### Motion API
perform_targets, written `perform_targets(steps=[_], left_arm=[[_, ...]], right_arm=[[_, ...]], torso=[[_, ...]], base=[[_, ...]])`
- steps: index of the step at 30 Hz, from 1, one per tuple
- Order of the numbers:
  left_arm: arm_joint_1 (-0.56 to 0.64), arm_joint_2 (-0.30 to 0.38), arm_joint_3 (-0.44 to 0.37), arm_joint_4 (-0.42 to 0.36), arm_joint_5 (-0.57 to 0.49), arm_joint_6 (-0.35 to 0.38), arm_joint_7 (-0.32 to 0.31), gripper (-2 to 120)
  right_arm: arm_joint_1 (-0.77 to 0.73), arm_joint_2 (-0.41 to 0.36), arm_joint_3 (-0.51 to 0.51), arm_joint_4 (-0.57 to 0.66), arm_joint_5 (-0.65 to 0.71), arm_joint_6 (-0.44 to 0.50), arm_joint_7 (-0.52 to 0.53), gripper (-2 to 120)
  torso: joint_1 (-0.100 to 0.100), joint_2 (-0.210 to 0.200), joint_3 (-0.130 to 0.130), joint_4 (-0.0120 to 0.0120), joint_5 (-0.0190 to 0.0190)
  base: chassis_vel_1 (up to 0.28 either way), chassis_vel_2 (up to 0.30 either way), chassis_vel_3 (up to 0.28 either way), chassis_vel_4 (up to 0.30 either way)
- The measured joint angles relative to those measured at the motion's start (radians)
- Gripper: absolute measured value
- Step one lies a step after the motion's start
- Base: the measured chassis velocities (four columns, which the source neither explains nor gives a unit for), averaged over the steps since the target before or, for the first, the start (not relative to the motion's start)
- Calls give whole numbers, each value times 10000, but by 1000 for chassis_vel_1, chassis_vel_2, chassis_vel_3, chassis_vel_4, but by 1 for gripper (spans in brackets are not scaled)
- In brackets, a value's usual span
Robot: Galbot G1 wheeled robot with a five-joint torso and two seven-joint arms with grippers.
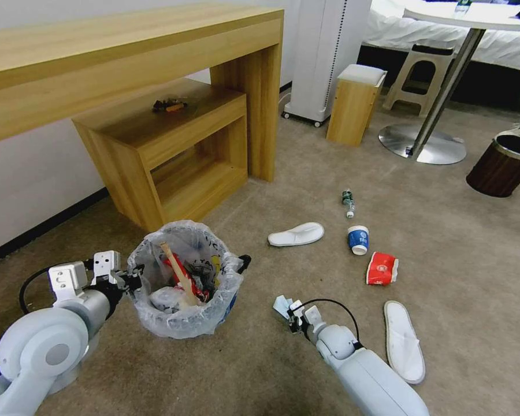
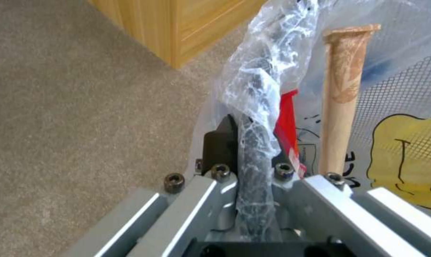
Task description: Pick up the trash bin and place the garbage on the floor into it.
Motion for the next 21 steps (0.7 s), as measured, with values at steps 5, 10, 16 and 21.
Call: perform_targets(steps=[5,10,16,21], left_arm=[[1,24,17,0,23,-8,12,0],[-22,53,116,68,101,-17,30,0],[-58,102,160,91,118,-19,51,0],[-44,190,198,21,89,-19,53,0]], right_arm=[[-166,-462,162,1017,521,560,93,0],[-212,-869,546,1947,894,1815,52,0],[-128,-1259,880,2687,1894,3088,-336,0],[156,-1393,1076,3231,2979,4602,-946,0]], torso=[[0,-1,0,2,1],[0,0,0,2,1],[0,0,0,1,0],[0,0,0,3,2]], base=[[0,0,0,0],[0,0,0,0],[0,0,0,0],[0,0,0,0]])
